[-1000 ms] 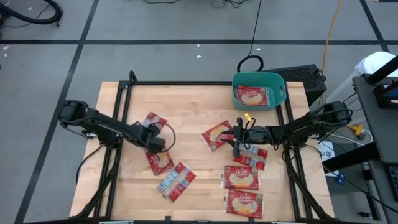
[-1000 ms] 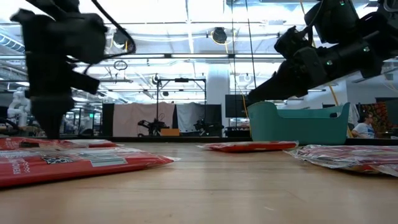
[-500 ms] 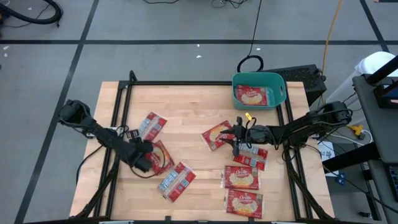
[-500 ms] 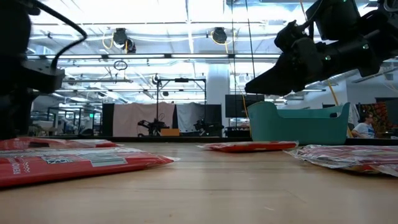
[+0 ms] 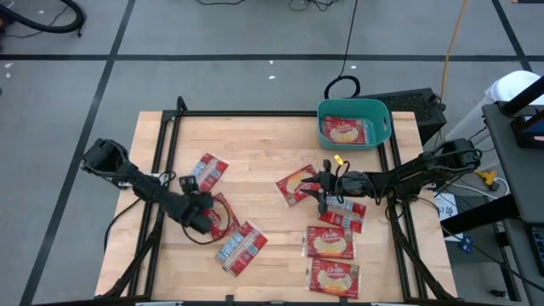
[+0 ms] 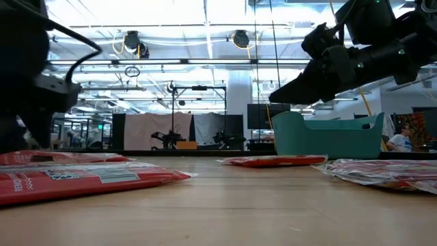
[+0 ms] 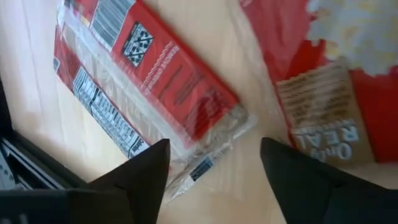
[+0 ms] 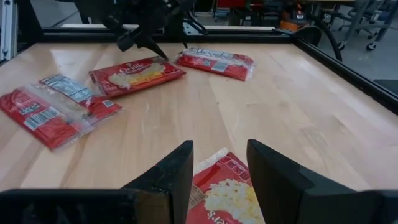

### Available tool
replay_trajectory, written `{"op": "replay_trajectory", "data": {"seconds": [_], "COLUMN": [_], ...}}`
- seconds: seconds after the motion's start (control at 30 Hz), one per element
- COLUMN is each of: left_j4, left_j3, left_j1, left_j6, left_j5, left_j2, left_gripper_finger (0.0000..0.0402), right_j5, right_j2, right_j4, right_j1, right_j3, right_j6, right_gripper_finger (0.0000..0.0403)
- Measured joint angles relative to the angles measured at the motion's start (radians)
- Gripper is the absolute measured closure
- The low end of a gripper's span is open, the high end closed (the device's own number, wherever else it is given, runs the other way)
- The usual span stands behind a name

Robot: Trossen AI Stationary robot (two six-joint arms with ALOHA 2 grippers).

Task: Sort popcorn bags into baskets
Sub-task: Put the red popcorn bag into the blue bin

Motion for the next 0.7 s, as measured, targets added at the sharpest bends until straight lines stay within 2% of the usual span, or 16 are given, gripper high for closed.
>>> {"op": "replay_trajectory", "data": {"seconds": [0.23,0.4,0.5,0.7], "left_j4": [0.088,0.144,0.155,0.172], "left_j3": [-0.005,-0.006,-0.009,0.023], "left_j1": [0.079,0.117,0.136,0.157], "left_j6": [0.098,0.132,0.128,0.142], "left_j5": [-0.023,-0.058,-0.128,-0.199], "left_j2": [0.008,0.011,0.013,0.013], "left_gripper_finger": [0.0256,0.0378,0.0388,0.0398], "right_j5": [0.0,-0.001,-0.001,0.001], "right_j2": [0.0,0.0,0.0,0.001], "right_j4": [-0.003,-0.003,0.008,0.033], "right_j1": [-0.003,0.0,0.012,0.036], "right_j3": [0.0,0.0,0.0,0.013], "right_j6": [-0.022,0.003,0.013,0.053], "right_gripper_finger": [0.0261,0.0261,0.0261,0.0261]}}
